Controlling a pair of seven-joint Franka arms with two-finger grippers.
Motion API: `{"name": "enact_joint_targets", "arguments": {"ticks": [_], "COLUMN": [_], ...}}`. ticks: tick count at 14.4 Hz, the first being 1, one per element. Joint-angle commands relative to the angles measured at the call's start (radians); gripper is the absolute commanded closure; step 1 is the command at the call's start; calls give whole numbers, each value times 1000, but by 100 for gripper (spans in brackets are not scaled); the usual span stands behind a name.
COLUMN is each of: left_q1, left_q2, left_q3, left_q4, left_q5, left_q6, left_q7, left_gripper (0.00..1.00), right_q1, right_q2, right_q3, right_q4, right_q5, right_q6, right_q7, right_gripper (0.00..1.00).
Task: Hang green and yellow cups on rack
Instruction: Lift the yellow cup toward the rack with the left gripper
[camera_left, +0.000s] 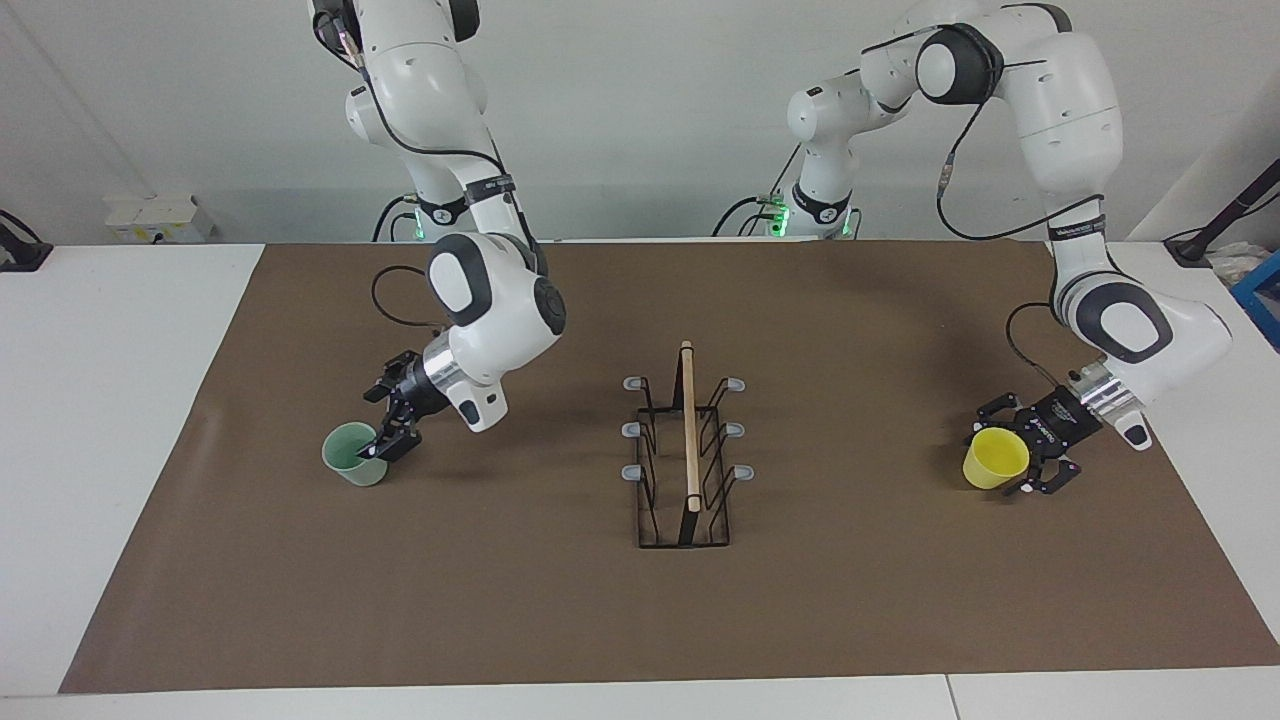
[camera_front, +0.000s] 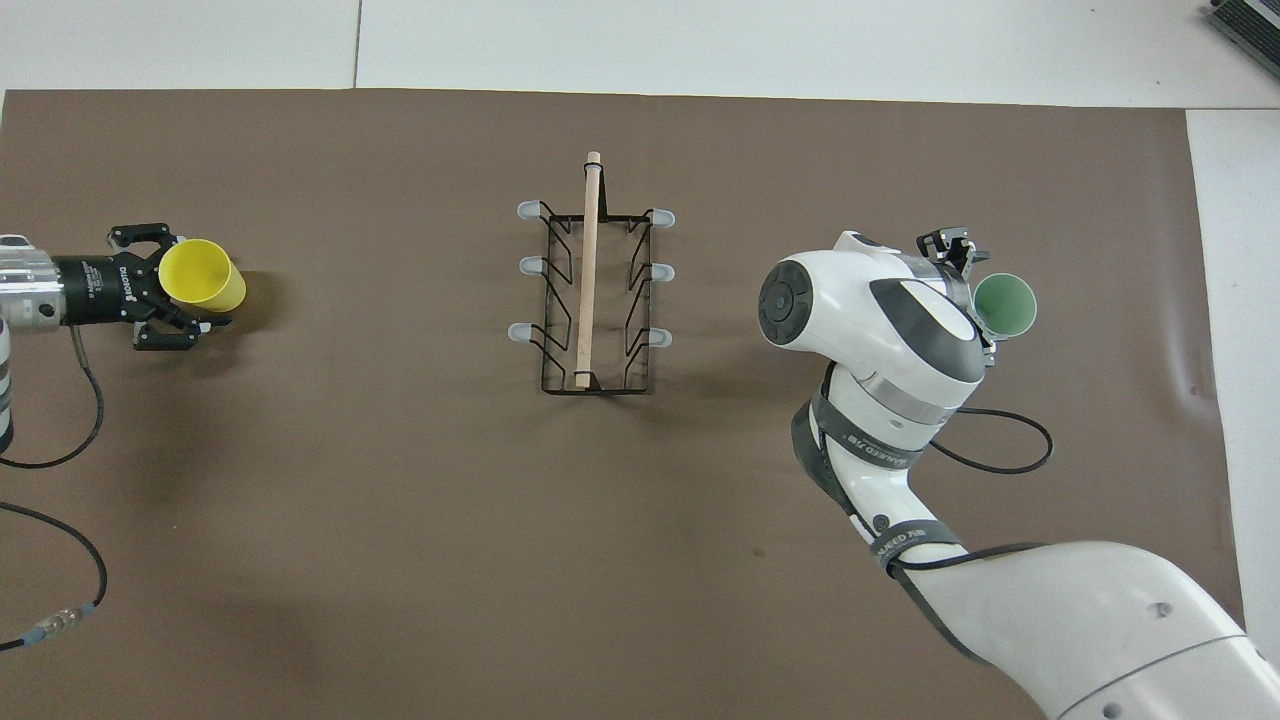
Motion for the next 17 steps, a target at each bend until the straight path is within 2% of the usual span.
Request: {"name": "enact_joint_targets", "arguments": {"ticks": [1, 2, 3, 4, 5, 6, 10, 13, 17], "left_q1": [-42, -47, -48, -55, -70, -78, -121, -157, -213], "left_q2": [-38, -41, -43, -44, -50, -53, -92, -102, -182], "left_q3": [13, 14, 14, 14, 16, 17, 24, 23, 22], "left_q4": [-47, -46, -46, -46, -46, -44, -14, 69, 74], "left_q5": [-27, -27, -27, -26, -26, -26, -7, 129, 310], "left_q6": [53, 56, 59, 62, 65, 85, 105, 91, 134], "left_q7": [19, 19, 22, 19, 21, 18, 16, 13, 18], "left_gripper": [3, 16, 47, 61, 83, 100, 100, 100, 100], "right_q1": [-6, -11, -11, -12, -12, -9, -17, -20, -43], "right_q2": [50, 53, 62, 71, 71, 71, 71, 65, 53], "right_q3": [-3, -2, -3, 0, 1, 1, 1, 0, -2], "right_q4": [36, 30, 27, 19, 1, -13, -30, -74, -147], "right_q5": [-37, -37, -35, -35, -31, -23, 55, 49, -37], "right_q6": [25, 33, 35, 35, 45, 58, 93, 140, 205], "right_q7": [-6, -5, 12, 44, 84, 110, 160, 169, 173], "right_gripper": [0, 0, 0, 0, 0, 0, 0, 0, 0]}}
